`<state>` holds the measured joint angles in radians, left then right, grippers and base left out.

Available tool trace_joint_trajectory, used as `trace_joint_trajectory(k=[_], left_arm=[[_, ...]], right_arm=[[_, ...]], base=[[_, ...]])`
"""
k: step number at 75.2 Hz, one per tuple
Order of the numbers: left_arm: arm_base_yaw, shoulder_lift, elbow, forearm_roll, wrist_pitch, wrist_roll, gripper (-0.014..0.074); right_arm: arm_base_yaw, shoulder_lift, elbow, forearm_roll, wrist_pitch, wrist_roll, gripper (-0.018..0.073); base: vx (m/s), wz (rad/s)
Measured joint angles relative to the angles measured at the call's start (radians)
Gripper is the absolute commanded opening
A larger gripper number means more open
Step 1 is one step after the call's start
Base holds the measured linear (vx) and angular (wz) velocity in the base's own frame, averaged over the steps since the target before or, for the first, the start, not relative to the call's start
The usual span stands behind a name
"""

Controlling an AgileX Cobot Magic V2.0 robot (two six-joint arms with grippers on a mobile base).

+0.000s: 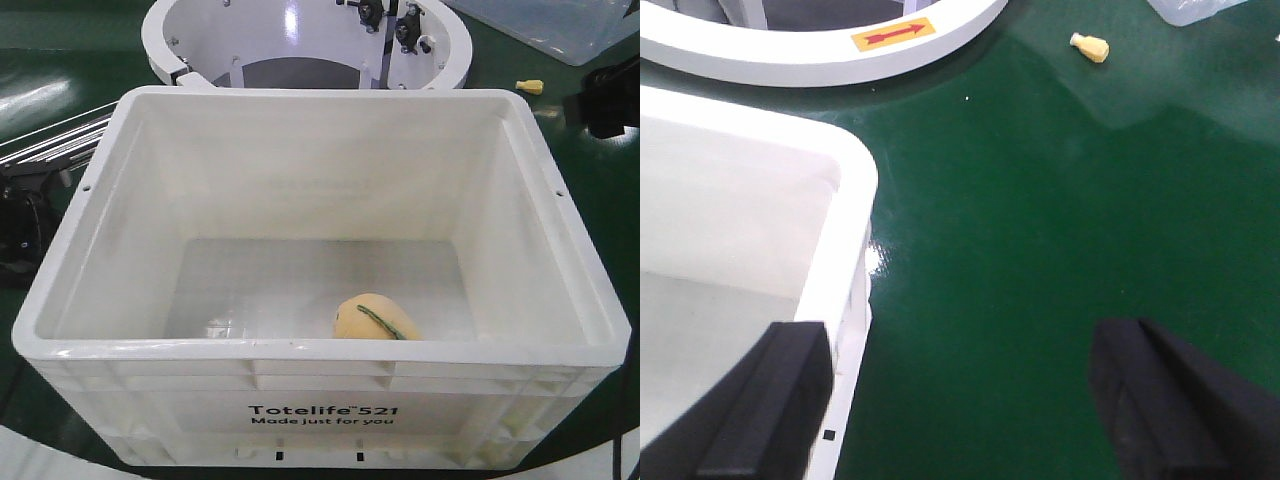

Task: Place moving items into box and shelve
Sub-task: 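Grasp the pink plush toy with the left gripper and lift it, then drop the pink plush toy into the tote beside the yellow toy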

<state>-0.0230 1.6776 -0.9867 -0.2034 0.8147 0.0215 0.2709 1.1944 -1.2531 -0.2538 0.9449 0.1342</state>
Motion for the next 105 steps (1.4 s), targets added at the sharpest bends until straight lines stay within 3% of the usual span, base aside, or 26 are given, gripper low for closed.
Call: trace_joint_trajectory(k=[7, 20, 35, 58, 76, 83, 90, 105], left_arm=[[0.001, 0.019, -0.006, 0.0, -0.003, 0.002, 0.038], [0.001, 0.023, -0.009, 0.0, -0.003, -0.022, -0.0009], [0.001, -0.002, -0.006, 0.024, -0.018, -0.108, -0.0006], [0.002, -0.244, 0.014, 0.264, -0.048, -0.377, -0.0003], [0.002, -0.505, 0.014, 0.279, -0.202, -0.402, -0.0003], [0.002, -0.607, 0.014, 0.214, -0.277, -0.341, -0.0003], [-0.01, -0.676, 0.014, 0.065, -0.326, -0.183, -0.0003], [-0.112, -0.681, 0.015, -0.484, -0.321, 0.264, -0.0003]], right_arm=[[0.0, 0.007, 0.0, 0.0, 0.0, 0.0, 0.0578], [0.0, 0.008, 0.0, 0.0, 0.0, 0.0, 0.0577], [0.0, 0.008, 0.0, 0.0, 0.002, 0.0, 0.0577], [0.0, 0.008, 0.0, 0.0, 0.037, 0.0, 0.0577], [0.0, 0.008, 0.0, 0.0, 0.037, 0.0, 0.0577], [0.0, 0.008, 0.0, 0.0, 0.037, 0.0, 0.0577], [0.0, 0.008, 0.0, 0.0, 0.037, 0.0, 0.0577], [0.0, 0.008, 0.0, 0.001, 0.037, 0.0, 0.0565]], base=[[0.0, 0.0], [0.0, 0.0], [0.0, 0.0], [0.0, 0.0], [0.0, 0.0], [0.0, 0.0], [0.0, 0.0], [0.0, 0.0]])
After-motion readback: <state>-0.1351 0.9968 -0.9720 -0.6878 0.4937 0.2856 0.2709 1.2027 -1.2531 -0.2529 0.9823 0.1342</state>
